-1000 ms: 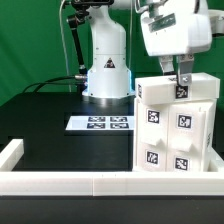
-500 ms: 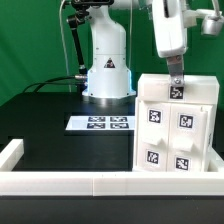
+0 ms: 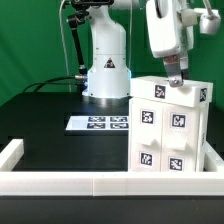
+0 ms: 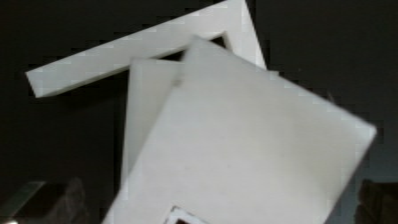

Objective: Assemble cabinet

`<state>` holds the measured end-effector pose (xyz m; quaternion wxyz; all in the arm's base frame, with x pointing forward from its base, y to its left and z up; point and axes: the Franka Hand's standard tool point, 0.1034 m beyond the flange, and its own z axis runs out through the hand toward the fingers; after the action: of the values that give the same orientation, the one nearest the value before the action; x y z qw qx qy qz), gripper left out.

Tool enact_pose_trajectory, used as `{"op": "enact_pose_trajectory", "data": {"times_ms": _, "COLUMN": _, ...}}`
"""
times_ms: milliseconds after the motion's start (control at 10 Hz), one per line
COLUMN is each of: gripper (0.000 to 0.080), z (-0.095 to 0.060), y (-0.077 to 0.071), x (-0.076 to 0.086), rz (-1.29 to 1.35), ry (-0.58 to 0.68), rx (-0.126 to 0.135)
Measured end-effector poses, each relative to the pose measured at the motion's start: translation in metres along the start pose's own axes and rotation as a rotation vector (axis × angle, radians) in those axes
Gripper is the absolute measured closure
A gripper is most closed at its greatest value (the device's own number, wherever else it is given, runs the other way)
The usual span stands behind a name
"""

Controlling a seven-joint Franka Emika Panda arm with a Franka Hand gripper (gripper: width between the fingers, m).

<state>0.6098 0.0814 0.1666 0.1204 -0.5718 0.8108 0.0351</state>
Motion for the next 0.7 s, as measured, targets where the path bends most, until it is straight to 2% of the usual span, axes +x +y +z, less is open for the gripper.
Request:
{"op": "enact_pose_trajectory", "data": {"times_ms": 400, "gripper": 0.0001, "z": -0.019, "y": -0.005, "x": -0.009, "rz": -0.037, "ry": -0.039, "rx": 0.023}}
{"op": "enact_pose_trajectory", "data": {"times_ms": 700, "gripper": 0.0002, "z": -0.016, "y": -0.003, "x": -0.008, "rz": -0.085, "ry": -0.035, "rx": 0.018}}
